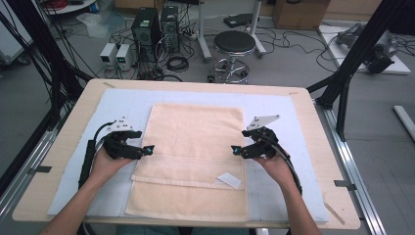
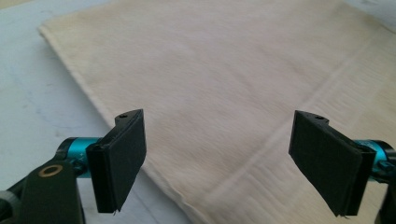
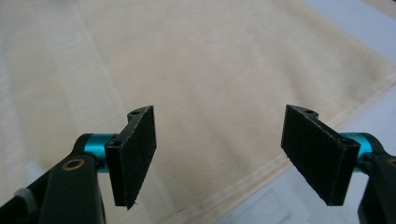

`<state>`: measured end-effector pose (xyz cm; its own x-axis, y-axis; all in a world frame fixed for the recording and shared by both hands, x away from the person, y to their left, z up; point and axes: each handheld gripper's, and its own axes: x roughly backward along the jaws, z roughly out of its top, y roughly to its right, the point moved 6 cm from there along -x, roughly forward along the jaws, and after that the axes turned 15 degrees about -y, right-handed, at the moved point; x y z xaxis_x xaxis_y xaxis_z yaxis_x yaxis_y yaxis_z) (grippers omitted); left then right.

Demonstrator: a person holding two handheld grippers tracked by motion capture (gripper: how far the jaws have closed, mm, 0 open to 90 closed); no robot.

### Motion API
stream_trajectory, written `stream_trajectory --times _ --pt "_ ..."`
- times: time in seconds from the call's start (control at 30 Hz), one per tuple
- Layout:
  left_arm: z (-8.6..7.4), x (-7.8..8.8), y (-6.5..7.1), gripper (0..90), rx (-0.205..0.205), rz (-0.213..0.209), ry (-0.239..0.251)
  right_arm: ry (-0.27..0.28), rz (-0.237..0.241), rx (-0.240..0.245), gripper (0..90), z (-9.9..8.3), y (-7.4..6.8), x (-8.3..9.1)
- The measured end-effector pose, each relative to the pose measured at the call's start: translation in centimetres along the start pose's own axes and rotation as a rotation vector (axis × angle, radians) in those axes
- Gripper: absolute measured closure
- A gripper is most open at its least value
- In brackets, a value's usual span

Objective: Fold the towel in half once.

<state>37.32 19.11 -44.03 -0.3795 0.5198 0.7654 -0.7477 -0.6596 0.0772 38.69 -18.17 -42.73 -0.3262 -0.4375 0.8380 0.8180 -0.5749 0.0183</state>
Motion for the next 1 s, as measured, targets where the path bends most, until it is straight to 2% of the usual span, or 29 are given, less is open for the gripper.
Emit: stream_trajectory --times 0.07,0.17,0.33,0.4,0.53,0.6,0.67,0.83,0.93,1.0 --pt "-0.6 0.3 0.7 20.7 -0.009 0.005 0.014 0.057 -0.024 0.032 28.8 -0.1 -1.0 0.4" --pt "-1.7 0.7 1.4 20.9 -0.013 0.000 0.018 0.043 -0.001 0.029 28.3 -0.9 -1.9 0.3" --pt "-3.2 1.2 2.5 20.6 -0.027 -0.012 0.007 0.038 -0.006 0.038 28.1 -2.6 -3.1 -0.1" --pt "-3.8 1.5 3.0 19.9 -0.036 0.008 0.008 0.040 0.001 0.033 28.1 -3.2 -3.4 -0.1" --pt "-4.9 1.7 3.8 21.3 -0.068 0.008 -0.014 0.039 0.000 0.042 29.5 -4.5 -4.3 -0.3" --pt "-5.4 1.8 4.0 24.8 -0.080 0.007 -0.023 0.020 0.012 0.054 35.0 -5.0 -4.9 -0.3" --pt "-6.0 1.8 4.2 27.2 -0.086 -0.001 -0.028 0.024 0.025 0.071 38.8 -5.2 -5.4 -0.4" --pt "-6.8 1.6 4.6 43.4 -0.095 -0.035 -0.050 -0.003 0.064 0.125 49.4 -5.7 -6.8 -1.1" --pt "-6.9 1.3 4.6 45.0 -0.101 -0.024 -0.064 -0.035 0.074 0.131 51.7 -6.0 -7.1 -1.8" --pt "-7.0 0.9 4.6 46.1 -0.100 -0.026 -0.076 -0.033 0.081 0.126 54.2 -5.9 -7.1 -1.9"
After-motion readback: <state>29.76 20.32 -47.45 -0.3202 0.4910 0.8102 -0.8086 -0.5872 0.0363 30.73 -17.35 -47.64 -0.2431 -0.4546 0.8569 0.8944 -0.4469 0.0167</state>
